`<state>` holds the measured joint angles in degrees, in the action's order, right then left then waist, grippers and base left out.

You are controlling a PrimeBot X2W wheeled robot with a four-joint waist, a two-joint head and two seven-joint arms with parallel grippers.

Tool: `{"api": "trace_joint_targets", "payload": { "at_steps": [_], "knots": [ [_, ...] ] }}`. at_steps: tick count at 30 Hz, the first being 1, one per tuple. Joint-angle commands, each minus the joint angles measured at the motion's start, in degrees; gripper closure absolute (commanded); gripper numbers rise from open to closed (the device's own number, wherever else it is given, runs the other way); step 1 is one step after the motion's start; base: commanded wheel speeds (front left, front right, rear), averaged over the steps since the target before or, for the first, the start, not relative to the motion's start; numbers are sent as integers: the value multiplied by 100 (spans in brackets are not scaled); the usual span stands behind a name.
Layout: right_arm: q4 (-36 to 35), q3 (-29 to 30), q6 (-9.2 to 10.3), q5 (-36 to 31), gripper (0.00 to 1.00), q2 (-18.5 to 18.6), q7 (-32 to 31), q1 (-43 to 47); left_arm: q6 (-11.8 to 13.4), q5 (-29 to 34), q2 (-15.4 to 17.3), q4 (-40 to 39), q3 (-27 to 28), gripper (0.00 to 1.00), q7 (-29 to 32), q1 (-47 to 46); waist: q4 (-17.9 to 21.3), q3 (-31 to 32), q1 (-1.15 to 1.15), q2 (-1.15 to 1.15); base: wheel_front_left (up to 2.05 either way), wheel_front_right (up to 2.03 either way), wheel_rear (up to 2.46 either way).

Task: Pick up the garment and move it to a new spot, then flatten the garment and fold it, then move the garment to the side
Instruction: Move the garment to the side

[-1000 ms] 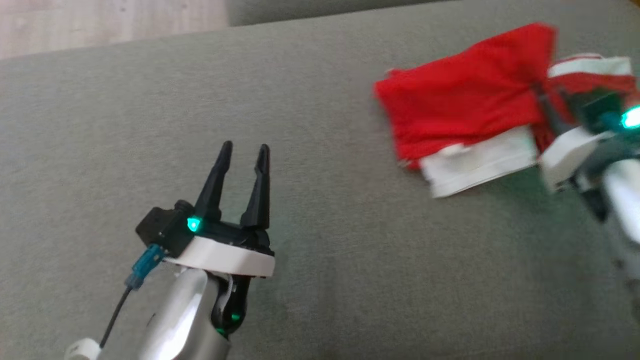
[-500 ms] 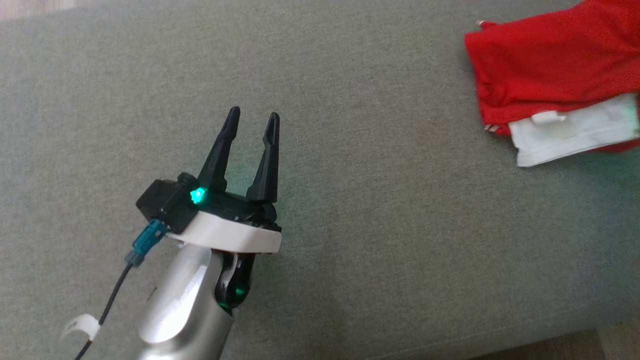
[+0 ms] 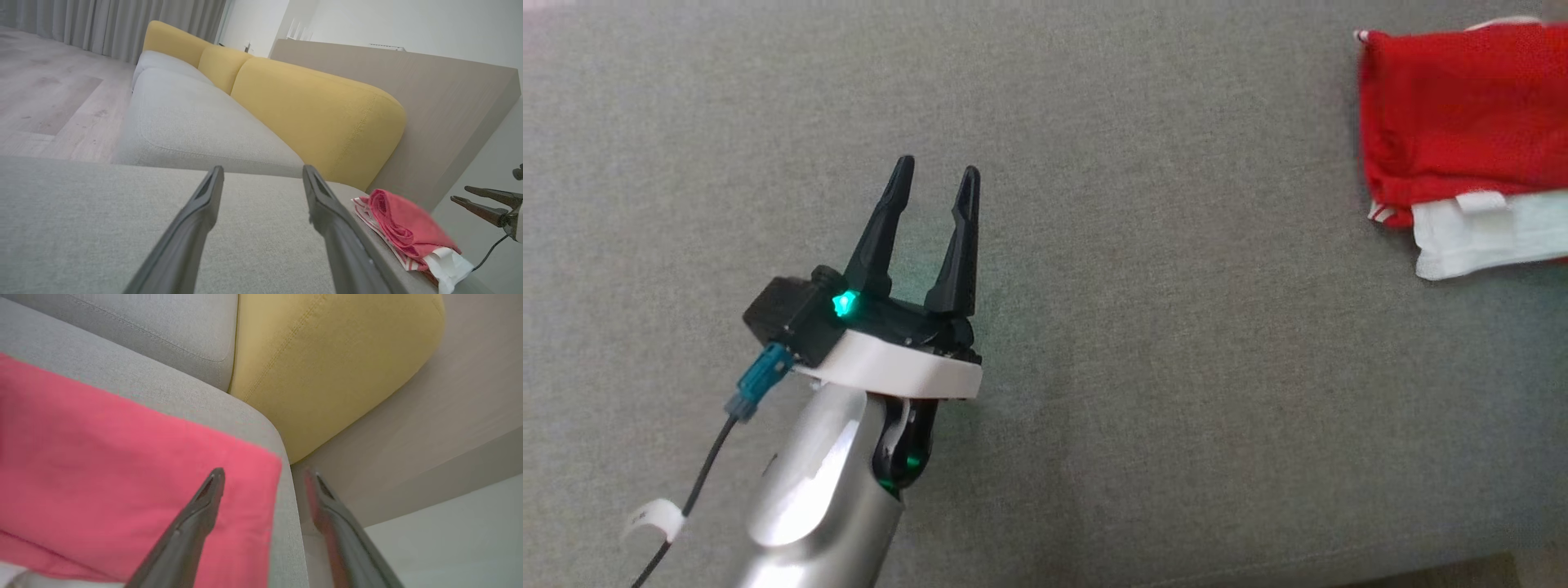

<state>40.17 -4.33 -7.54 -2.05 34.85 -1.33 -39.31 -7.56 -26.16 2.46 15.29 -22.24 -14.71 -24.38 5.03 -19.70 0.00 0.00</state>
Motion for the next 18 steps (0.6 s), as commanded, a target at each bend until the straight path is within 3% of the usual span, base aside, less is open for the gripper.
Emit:
{"api": "trace_joint_targets", "payload": {
  "at_steps": [1, 8, 18],
  "knots": [
    [-189, 25, 5, -82, 0, 85, 83, -28, 8, 46, 43, -148, 187, 0, -29, -74, -9, 113, 0, 0, 0, 0, 0],
    [-636, 65, 5, -104, 0, -511, 256, -18, 8, 56, 43, -118, 454, 0, -29, 157, -43, 697, 0, 0, 0, 0, 0],
    [-1605, -149, 5, 611, 0, -1498, 665, 351, 8, 22, 42, -91, 1065, 0, -29, 705, -234, 1508, 0, 0, 0, 0, 0]
  ]
}}
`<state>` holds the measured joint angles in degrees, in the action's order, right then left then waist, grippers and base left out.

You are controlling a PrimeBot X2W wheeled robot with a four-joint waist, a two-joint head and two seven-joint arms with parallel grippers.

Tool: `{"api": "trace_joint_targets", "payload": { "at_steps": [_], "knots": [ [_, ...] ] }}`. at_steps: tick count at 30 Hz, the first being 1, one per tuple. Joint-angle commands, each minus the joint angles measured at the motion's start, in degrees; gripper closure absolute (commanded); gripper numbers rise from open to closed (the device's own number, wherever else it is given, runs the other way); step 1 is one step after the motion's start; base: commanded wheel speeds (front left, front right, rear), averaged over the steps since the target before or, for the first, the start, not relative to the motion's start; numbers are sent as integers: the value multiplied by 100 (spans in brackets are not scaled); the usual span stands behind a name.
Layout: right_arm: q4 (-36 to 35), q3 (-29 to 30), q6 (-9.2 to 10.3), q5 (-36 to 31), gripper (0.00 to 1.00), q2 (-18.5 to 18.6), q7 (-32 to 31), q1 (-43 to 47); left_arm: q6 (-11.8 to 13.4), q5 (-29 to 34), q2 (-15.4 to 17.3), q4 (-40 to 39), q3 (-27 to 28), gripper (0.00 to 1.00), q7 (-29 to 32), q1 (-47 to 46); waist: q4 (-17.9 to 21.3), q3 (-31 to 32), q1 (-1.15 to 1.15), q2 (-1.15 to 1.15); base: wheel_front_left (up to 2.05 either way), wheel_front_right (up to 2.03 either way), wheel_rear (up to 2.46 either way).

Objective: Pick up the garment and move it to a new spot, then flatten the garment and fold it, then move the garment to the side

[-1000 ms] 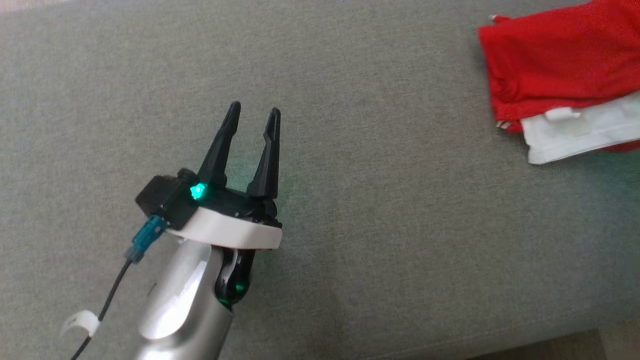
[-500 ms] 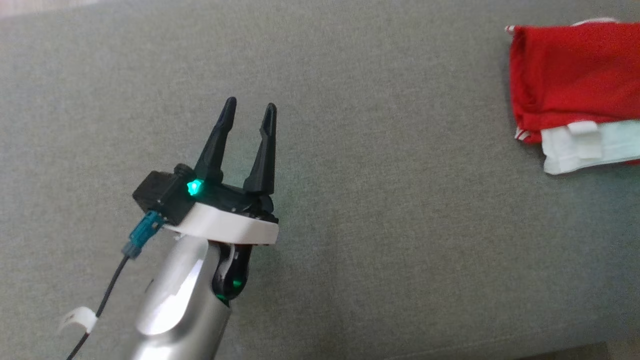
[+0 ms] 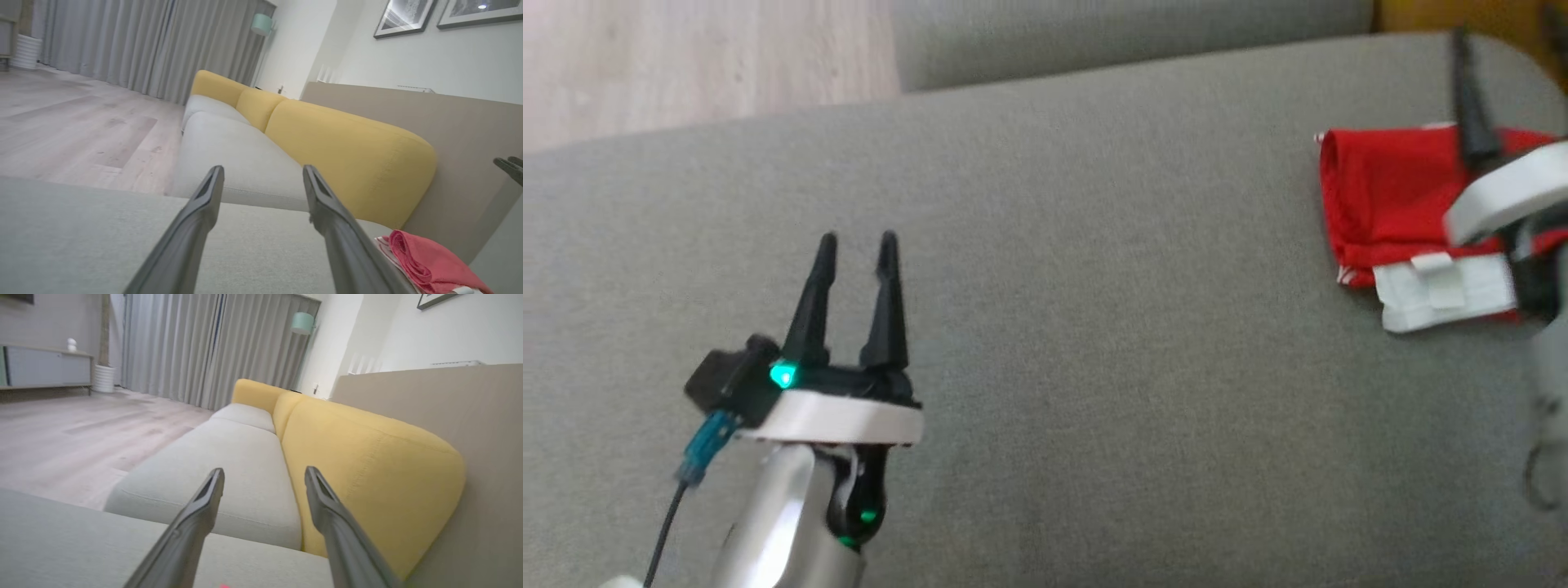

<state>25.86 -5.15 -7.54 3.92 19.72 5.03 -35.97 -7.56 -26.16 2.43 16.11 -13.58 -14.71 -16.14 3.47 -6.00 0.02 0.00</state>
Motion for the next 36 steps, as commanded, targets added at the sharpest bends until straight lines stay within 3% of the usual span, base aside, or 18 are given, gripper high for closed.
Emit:
{"api": "trace_joint_targets", "payload": {
  "at_steps": [1, 8, 13, 22, 36],
  "knots": [
    [-326, -59, 5, 109, 0, -251, 96, 194, 8, 28, 45, -140, 325, 0, -29, 16, -112, 261, -2, 0, 0, 0, 0],
    [-546, 141, 5, 290, 0, -1234, 492, 1126, 9, 201, 45, -33, 599, 0, -29, 530, -248, 600, -2, 0, 0, 0, 0],
    [-507, 221, 5, 373, 0, -1590, 769, 1884, 8, 298, 45, -22, 663, 0, -29, 816, -352, 672, -2, 0, 0, 0, 0],
    [-418, 65, 5, 986, 0, -1681, 982, 2742, 8, -80, 45, -81, 639, 0, -29, 1082, -390, 696, -2, 0, 0, 0, 0],
    [-664, 49, 5, 1029, 0, -1683, 996, 2792, 8, -155, 44, -251, 876, 0, -29, 1173, -316, 672, -2, 0, 0, 0, 0]
  ]
}}
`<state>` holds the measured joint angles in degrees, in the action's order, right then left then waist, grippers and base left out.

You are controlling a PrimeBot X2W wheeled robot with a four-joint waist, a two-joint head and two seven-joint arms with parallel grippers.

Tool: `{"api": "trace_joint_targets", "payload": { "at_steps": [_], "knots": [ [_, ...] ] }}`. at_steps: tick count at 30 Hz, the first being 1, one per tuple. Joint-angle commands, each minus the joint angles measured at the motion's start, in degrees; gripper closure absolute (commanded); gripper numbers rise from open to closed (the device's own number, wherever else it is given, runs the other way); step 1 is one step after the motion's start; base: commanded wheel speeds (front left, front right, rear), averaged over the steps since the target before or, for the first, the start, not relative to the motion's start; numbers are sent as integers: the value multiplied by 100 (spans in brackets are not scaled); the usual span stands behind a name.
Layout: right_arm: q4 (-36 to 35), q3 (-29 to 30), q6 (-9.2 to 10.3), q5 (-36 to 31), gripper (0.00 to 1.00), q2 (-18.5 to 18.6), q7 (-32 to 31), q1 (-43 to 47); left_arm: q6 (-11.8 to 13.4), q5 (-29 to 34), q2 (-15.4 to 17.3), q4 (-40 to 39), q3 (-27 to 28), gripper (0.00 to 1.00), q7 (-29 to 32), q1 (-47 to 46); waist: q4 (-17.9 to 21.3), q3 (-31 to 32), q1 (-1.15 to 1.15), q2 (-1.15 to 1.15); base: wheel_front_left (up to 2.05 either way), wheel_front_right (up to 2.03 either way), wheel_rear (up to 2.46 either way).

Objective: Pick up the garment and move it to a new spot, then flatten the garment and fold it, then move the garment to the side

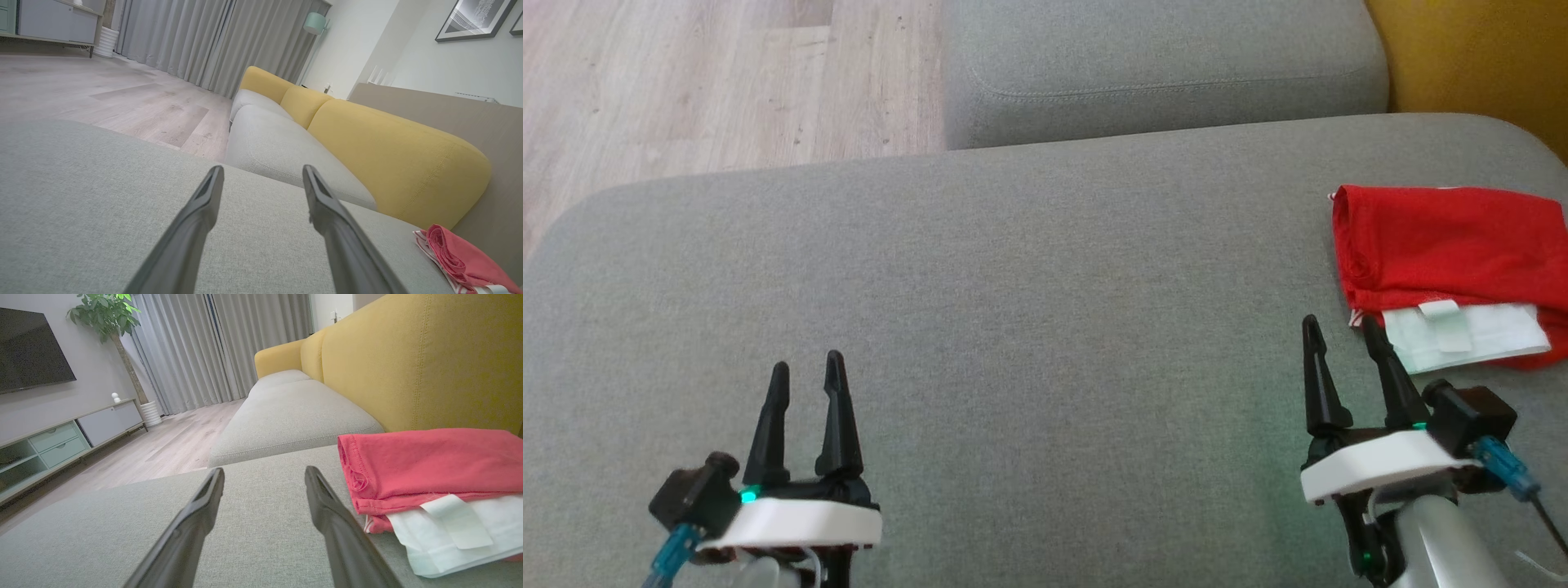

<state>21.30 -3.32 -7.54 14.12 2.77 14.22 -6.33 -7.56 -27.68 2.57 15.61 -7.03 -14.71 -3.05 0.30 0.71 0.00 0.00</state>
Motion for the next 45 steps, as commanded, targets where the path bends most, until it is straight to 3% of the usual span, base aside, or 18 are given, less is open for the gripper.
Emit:
{"api": "trace_joint_targets", "payload": {
  "at_steps": [1, 9, 10, 15, 45],
  "knots": [
    [-216, -138, 5, 7, 0, 11, 77, -171, 8, -35, 31, -190, 202, 0, -29, -131, 3, 2, 0, 0, 0, 0, 0],
    [-253, -186, 5, 135, 0, 11, 77, -195, 8, -115, 31, -227, 281, 0, -29, -126, 29, 9, 0, 0, 0, 0, 0],
    [-25, -27, 0, 121, 100, -1, -1, 1, 0, -92, -2, -20, 81, 100, 0, 2, 31, 9, 0, 0, 0, 0, 0],
    [375, -23, 0, 151, 100, -10, -18, 204, 0, -118, -9, 378, 78, 100, 9, 188, 33, 9, 0, 0, 0, 0, 0],
    [109, 216, 1, 1997, 100, -1, -510, 159, 2, -1686, 38, 249, 334, 100, 476, 70, 18, -15, 0, 0, 0, 0, 0]
  ]
}}
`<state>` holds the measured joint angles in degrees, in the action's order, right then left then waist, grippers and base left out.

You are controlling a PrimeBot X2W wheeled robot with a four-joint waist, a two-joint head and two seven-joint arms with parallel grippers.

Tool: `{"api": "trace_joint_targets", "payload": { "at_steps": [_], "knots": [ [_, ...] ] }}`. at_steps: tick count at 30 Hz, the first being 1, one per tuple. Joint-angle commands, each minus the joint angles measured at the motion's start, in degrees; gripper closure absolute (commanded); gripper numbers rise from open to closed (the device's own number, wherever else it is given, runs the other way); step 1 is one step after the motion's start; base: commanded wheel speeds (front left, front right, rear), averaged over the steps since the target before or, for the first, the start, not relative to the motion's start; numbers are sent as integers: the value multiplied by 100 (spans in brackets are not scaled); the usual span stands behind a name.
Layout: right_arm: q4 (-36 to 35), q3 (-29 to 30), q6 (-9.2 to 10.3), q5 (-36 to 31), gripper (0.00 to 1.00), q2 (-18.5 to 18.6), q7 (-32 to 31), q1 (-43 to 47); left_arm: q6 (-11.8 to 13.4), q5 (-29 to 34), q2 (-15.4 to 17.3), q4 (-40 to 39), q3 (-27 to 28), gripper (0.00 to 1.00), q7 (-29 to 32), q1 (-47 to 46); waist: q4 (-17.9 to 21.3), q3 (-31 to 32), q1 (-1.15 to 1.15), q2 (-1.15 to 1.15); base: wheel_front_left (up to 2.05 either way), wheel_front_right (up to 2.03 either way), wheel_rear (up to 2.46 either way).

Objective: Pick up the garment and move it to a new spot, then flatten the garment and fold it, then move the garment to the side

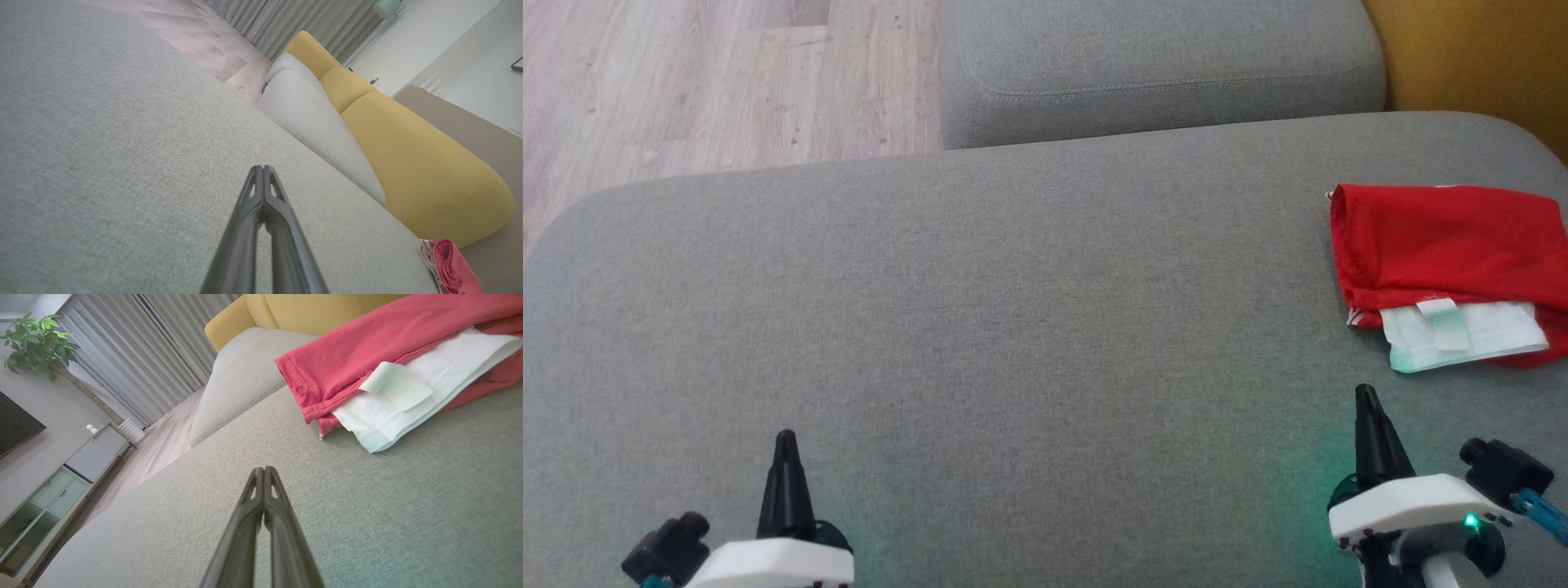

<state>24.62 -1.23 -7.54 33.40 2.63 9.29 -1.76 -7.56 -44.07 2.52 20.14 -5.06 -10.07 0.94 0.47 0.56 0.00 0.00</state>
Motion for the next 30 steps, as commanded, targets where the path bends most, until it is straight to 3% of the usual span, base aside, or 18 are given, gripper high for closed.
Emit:
{"api": "trace_joint_targets", "payload": {
  "at_steps": [1, 30],
  "knots": [
    [-232, 15, 1, 130, 100, 13, -33, -299, 2, -98, 44, -209, 146, 100, 28, -332, -1, -1, 0, 0, 0, 0, 0],
    [-488, 249, 3, 1910, 100, 18, -511, -343, 4, -1587, 67, -334, 424, 100, 504, -447, -15, -24, 0, 0, 0, 0, 0]
  ]
}}
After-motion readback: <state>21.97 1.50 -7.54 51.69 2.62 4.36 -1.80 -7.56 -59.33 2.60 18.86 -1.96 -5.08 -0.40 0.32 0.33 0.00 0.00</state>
